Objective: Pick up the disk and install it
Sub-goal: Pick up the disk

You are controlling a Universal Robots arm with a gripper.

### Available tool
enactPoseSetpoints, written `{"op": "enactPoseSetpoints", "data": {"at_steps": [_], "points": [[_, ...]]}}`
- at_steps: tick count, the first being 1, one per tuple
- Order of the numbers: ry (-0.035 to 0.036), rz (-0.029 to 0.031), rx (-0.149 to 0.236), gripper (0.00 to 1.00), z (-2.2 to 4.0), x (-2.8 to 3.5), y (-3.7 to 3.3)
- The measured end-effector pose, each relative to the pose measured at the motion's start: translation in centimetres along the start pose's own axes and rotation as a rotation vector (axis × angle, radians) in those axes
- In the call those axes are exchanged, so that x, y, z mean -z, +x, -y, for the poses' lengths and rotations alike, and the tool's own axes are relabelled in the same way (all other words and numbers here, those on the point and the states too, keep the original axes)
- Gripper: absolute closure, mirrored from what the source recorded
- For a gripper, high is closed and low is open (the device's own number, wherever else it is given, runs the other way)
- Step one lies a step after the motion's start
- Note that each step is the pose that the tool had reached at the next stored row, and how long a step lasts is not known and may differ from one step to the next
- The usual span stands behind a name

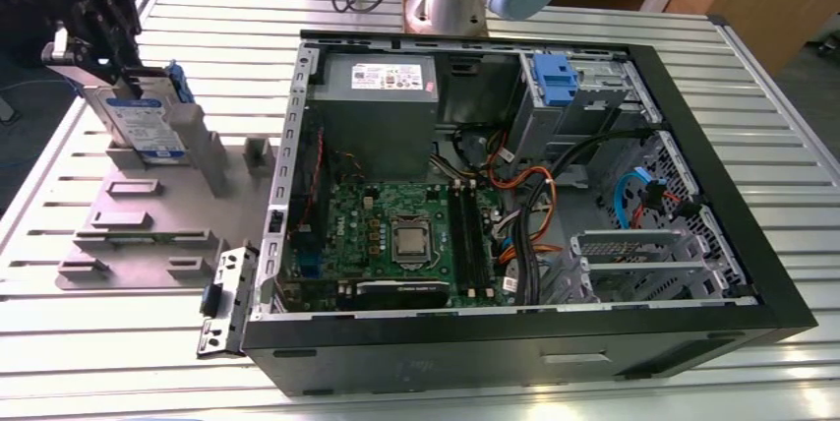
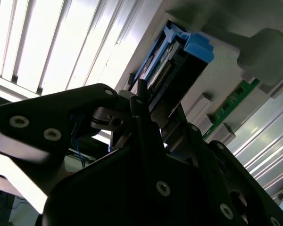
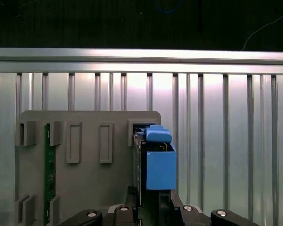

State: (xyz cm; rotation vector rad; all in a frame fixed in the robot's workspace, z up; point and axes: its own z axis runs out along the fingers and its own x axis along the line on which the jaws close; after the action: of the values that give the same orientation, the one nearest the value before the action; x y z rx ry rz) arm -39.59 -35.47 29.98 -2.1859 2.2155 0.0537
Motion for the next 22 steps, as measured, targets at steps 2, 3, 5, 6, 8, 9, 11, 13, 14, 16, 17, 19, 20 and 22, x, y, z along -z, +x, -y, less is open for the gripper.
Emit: {"op": "enactPoseSetpoints", "data": {"at_steps": [2,3,5,6,8,9,11,13,14,16,17,19,20,22], "points": [[-0.0001,-0.0004,0.000,0.65,0.00,0.12,-0.01],[-0.0001,-0.0006,0.000,0.65,0.00,0.18,-0.01],[-0.0002,-0.0009,0.000,0.65,0.00,0.22,-0.01],[-0.0002,-0.0012,0.000,0.65,0.00,0.23,-0.01],[-0.0002,-0.0012,0.000,0.65,0.00,0.22,-0.01],[-0.0001,-0.0012,0.000,0.65,0.00,0.22,-0.01],[-0.0002,-0.0013,0.000,0.65,0.00,0.22,-0.01],[-0.0002,-0.0014,0.000,0.65,0.00,0.22,-0.01],[-0.0002,-0.0015,0.000,0.65,0.00,0.22,-0.01],[-0.0002,-0.0015,0.000,0.65,0.00,0.23,-0.01],[-0.0004,-0.0017,0.000,0.65,0.00,0.31,-0.02],[-0.0002,-0.0016,0.000,0.65,0.00,0.52,-0.02],[-0.0002,-0.0016,0.000,0.65,0.00,0.69,-0.03],[-0.0002,-0.0017,0.000,0.65,0.00,1.10,-0.05]]}}
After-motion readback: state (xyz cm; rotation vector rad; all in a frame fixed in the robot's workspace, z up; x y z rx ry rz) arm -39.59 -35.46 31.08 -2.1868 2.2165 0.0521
